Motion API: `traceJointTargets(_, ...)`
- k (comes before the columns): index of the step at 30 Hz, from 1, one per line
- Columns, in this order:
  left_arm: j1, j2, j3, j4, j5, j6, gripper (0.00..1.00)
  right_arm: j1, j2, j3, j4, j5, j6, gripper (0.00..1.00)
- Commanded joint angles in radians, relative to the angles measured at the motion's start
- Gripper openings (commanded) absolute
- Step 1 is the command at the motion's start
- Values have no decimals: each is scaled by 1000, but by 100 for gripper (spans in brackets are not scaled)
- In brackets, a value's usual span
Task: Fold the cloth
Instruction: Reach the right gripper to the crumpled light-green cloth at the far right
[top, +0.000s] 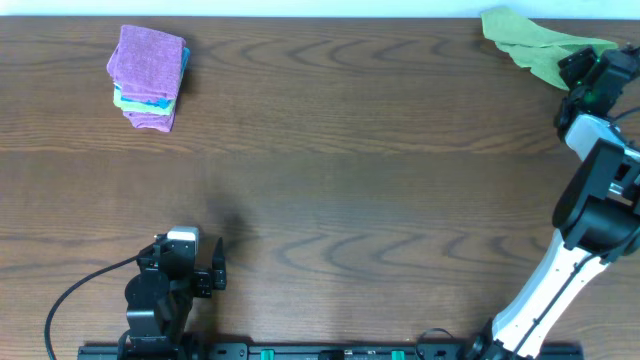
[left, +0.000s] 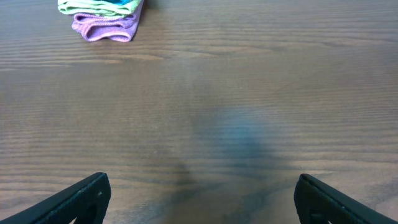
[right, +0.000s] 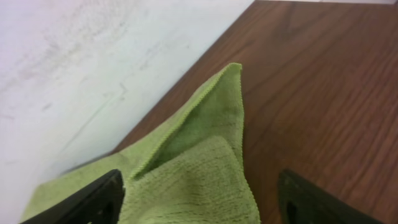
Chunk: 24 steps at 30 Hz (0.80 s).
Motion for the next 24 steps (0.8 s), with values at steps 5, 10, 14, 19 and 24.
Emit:
traceJointTargets(5,6,-6,-7,0,-3,11,95,1,107,23,18,8,-63,83)
traceJointTargets(10,6,-6,-7,0,-3,11,95,2,144,31,24,5,-63,83)
traceJointTargets(14,6,-6,-7,0,-3,11,95,2,146,31,42,5,-97,68)
traceJointTargets(19,6,-6,-7,0,-3,11,95,5,148,32,66,-11,-100,33)
traceJointTargets(24,6,-6,-7,0,-3,11,95,12,161,32,79,-11,-100,1)
